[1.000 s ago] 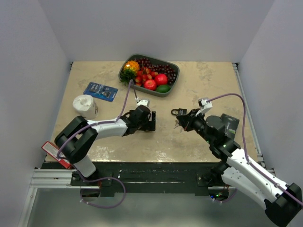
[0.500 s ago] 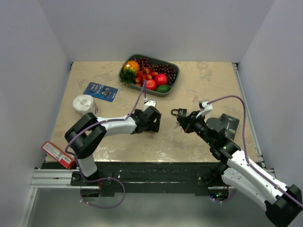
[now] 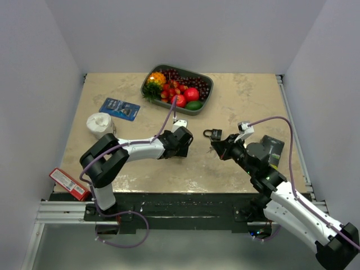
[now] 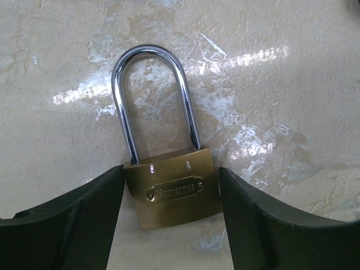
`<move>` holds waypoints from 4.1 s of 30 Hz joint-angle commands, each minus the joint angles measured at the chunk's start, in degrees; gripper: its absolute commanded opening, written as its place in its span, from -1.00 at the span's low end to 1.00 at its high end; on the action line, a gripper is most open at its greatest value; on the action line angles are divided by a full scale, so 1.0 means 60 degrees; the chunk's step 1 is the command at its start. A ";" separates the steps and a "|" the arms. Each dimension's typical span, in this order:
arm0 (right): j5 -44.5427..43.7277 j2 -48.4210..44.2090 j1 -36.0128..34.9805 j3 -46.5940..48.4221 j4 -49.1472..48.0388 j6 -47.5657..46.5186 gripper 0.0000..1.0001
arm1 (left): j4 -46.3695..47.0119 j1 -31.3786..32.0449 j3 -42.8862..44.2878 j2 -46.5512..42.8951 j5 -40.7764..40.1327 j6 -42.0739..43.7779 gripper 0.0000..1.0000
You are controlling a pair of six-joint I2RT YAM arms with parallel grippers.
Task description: Unlock with the key
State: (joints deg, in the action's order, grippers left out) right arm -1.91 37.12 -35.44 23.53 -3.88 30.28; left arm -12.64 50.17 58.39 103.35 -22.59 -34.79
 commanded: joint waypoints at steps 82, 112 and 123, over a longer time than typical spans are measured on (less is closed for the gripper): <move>-0.1380 0.7846 -0.2501 -0.0669 -0.7219 0.1618 -1.00 | 0.6165 -0.1492 -0.3404 -0.1214 0.4234 -0.4164 -1.00; -0.2200 0.8461 -0.2501 -0.0875 -0.8332 0.1779 -1.00 | 0.6458 -0.1492 -0.3565 -0.1185 0.4424 -0.4427 -1.00; -0.2552 0.8636 -0.2516 -0.0626 -0.8348 0.1618 -1.00 | 0.6590 -0.1448 -0.3667 -0.1141 0.4453 -0.4442 -1.00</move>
State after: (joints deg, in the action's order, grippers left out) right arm -11.16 88.14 -50.81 18.31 -49.50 40.56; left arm 26.09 40.80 37.58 97.06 1.48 -60.55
